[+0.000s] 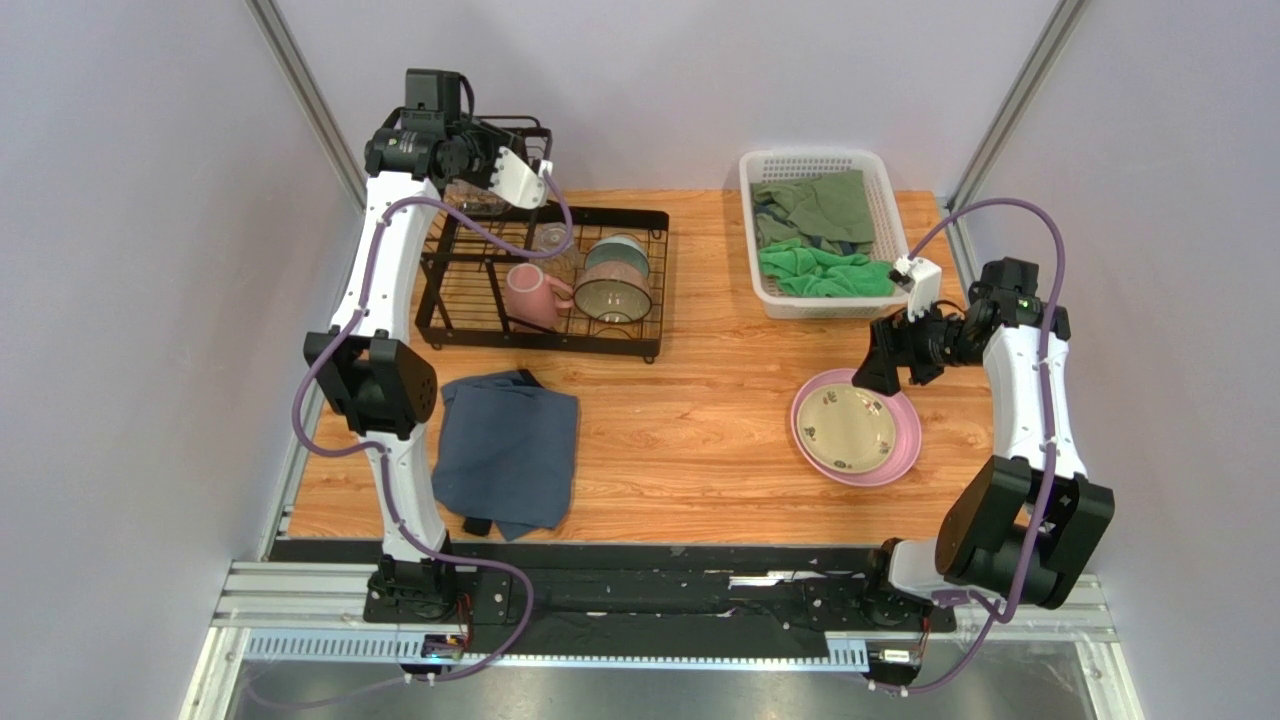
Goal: Unload the mixed dishes from the dish rack
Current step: Pick up the plate from the dish rack.
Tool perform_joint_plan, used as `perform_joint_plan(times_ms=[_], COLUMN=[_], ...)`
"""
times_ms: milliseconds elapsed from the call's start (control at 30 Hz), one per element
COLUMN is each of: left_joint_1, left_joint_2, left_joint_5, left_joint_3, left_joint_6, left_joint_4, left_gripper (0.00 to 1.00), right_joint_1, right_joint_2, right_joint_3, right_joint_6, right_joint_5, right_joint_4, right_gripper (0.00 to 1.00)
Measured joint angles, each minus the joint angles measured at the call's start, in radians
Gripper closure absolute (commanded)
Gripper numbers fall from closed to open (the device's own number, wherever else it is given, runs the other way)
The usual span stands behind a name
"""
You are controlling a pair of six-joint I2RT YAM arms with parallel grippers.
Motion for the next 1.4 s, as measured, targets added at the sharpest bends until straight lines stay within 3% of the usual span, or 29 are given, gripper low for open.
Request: perform_joint_plan(times_ms=[33, 133, 767, 1400], left_joint_1=[0.0, -0.004, -0.007, -0.035], left_joint_2=[0.0, -0.003, -0.035, -0.14], left_joint_5=[-0.001, -0.004, -0.031, -0.115], left_joint_3=[0.0, 0.01, -0.031, -0.096], left_joint_6=[0.001, -0.006, -0.042, -0.203], left_joint_4=[0.002, 0.003, 0.043, 0.113], left_gripper=[0.69, 0.75, 1.0, 1.0], right_joint_1=[0.0, 0.0, 0.0, 0.0], right_joint_2=[0.0, 0.0, 0.0, -0.11], right_joint_3=[0.0, -0.001, -0.031, -0.083], right_joint_6=[0.0, -0.001, -0.011, -0.045], right_joint_5=[0.0, 0.0, 0.001, 0.001], right_joint_4=[0.0, 0.0, 0.005, -0.01], right_gripper=[0.21, 0.21, 0.22, 0.22])
